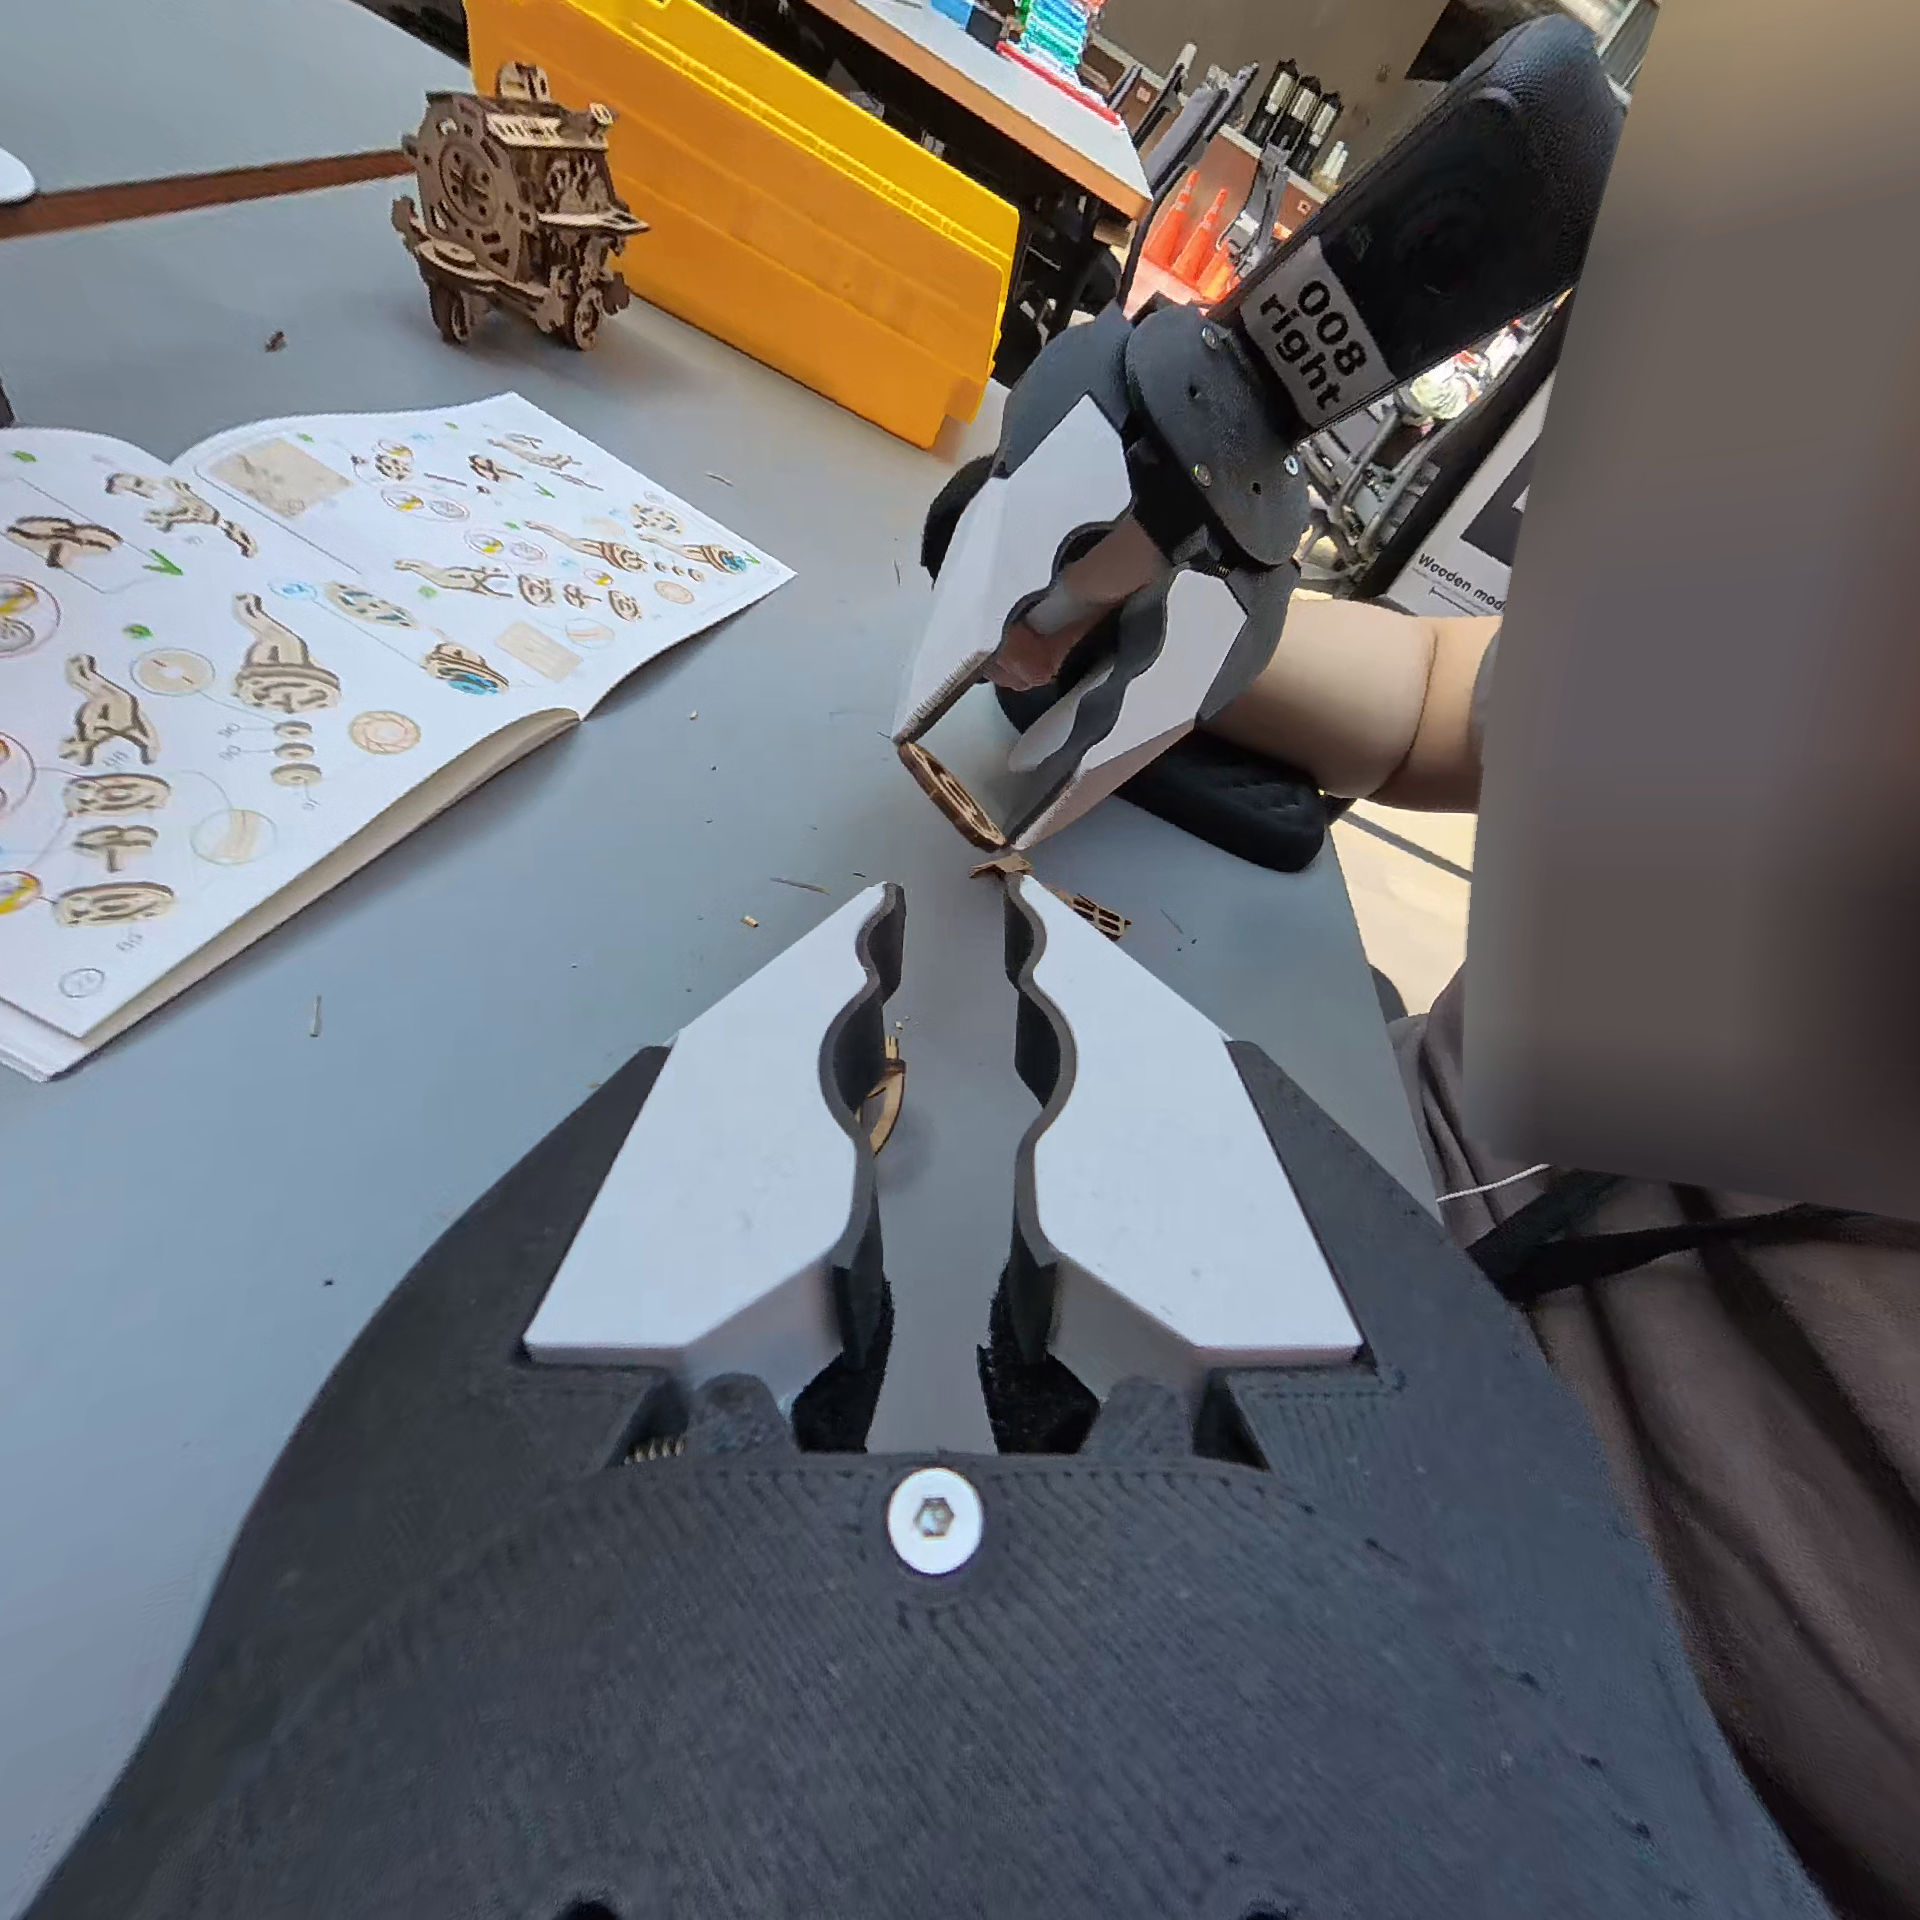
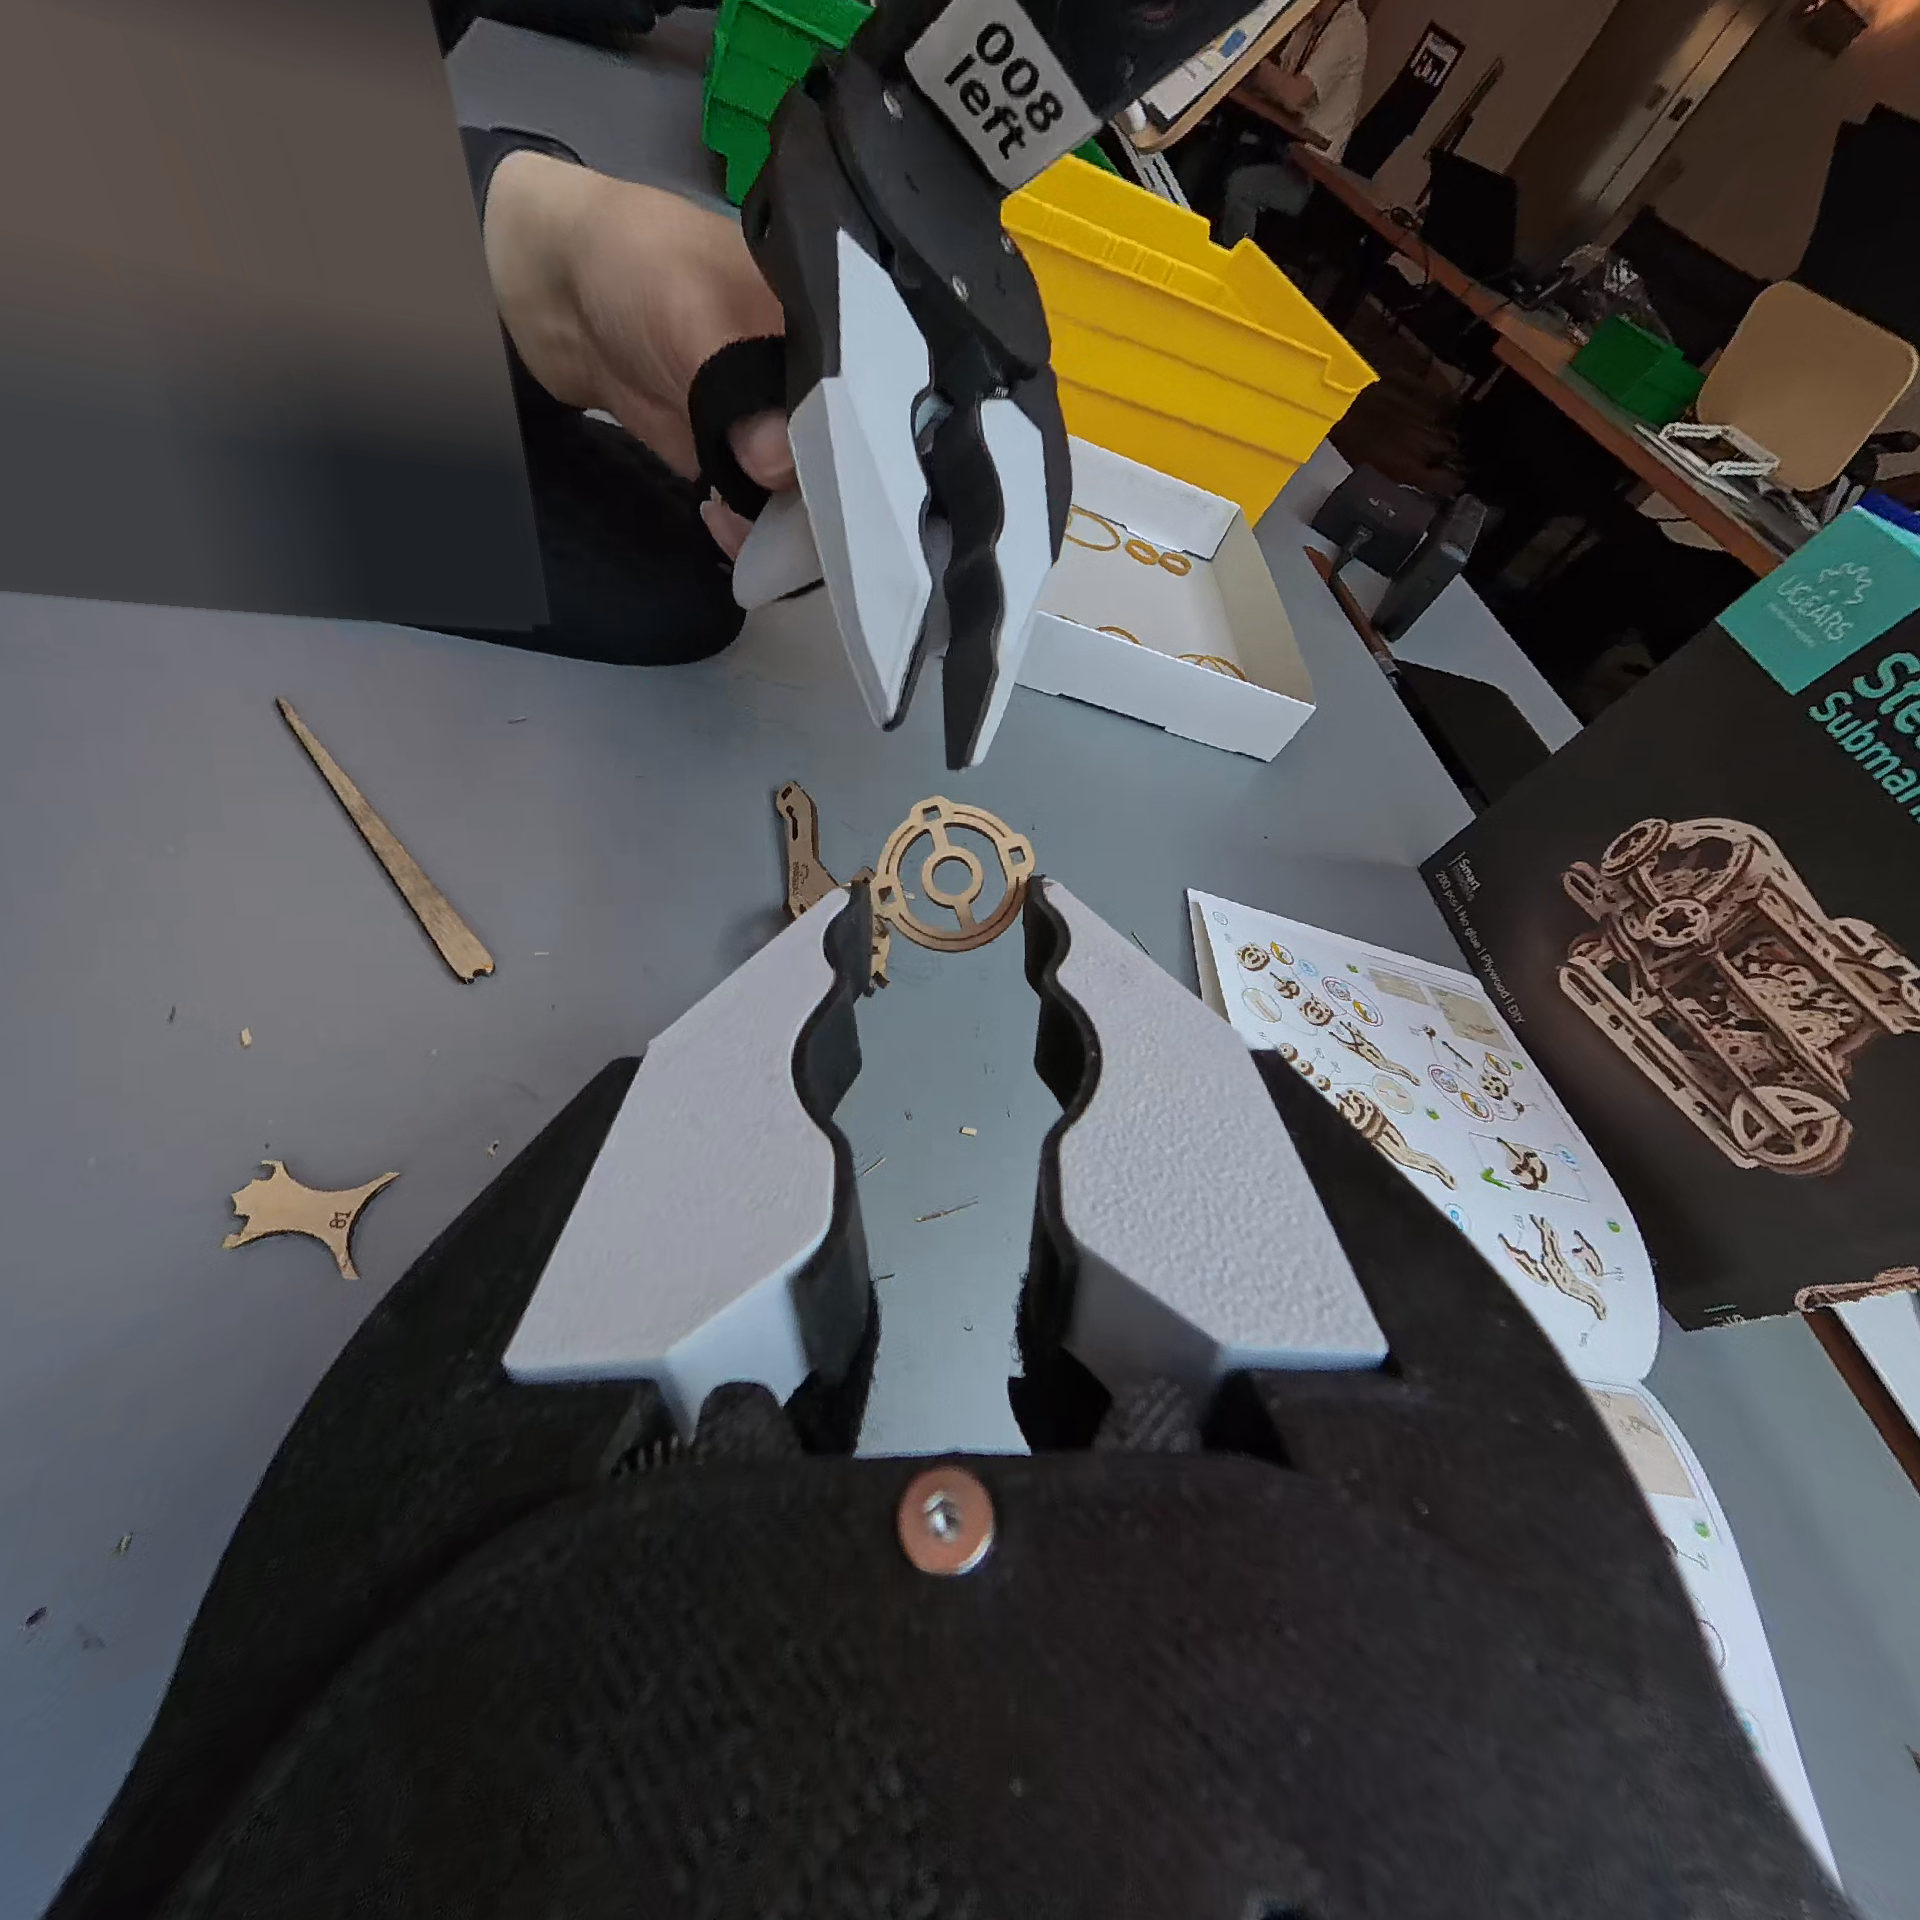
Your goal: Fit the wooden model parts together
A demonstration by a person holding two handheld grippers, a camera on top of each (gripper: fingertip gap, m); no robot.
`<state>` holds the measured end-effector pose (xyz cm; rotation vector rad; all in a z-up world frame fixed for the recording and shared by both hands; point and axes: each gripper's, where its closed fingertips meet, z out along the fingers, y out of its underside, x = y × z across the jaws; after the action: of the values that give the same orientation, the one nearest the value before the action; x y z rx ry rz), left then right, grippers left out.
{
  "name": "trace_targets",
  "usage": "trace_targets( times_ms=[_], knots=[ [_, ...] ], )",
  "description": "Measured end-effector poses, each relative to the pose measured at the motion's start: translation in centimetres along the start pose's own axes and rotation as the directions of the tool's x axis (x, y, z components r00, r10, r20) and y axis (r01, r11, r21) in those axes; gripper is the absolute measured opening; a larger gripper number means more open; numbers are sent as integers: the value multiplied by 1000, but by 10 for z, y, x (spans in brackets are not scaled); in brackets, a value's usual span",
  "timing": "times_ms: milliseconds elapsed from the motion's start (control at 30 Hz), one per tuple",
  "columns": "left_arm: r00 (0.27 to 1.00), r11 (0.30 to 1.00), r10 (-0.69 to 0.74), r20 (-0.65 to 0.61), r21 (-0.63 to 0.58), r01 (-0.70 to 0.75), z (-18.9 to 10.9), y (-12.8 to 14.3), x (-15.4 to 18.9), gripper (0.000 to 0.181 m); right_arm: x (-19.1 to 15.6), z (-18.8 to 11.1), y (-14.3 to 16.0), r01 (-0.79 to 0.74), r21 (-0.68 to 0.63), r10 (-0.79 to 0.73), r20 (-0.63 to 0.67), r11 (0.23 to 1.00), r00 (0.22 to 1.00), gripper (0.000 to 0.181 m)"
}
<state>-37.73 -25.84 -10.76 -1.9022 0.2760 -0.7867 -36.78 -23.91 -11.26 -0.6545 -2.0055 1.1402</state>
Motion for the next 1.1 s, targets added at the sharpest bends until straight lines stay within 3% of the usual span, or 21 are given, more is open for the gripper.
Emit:
trace_targets(
  times_ms=[233, 600, 733, 833, 967, 1100],
  knots=[
    [968, 968, -234, -91, 70, 241, 11, -8, -2, 20, 5, 4, -3, 15, -13, -16, -82, 1000, 997, 28],
    [956, 953, -280, -84, 97, 288, 14, -10, -1, 2, 9, 5, -6, 31, -19, -33, -139, 999, 990, 28],
    [927, 927, -363, -94, 61, 369, 15, -5, -4, 1, 7, 7, 0, 28, -55, -34, -113, 998, 993, 31],
    [912, 914, -404, -74, 15, 406, 16, 3, -6, 1, 4, 5, 1, 84, -79, -92, -97, 993, 991, 50],
    [921, 917, -390, 25, -77, 390, 21, 21, -12, 2, -1, 8, 8, 146, -137, -157, -76, 980, 985, 45],
    [915, 910, -404, 26, -90, 404, 24, 22, -9, 2, -11, 17, 17, 195, -220, -211, -48, 956, 976, 39]
  ],
)
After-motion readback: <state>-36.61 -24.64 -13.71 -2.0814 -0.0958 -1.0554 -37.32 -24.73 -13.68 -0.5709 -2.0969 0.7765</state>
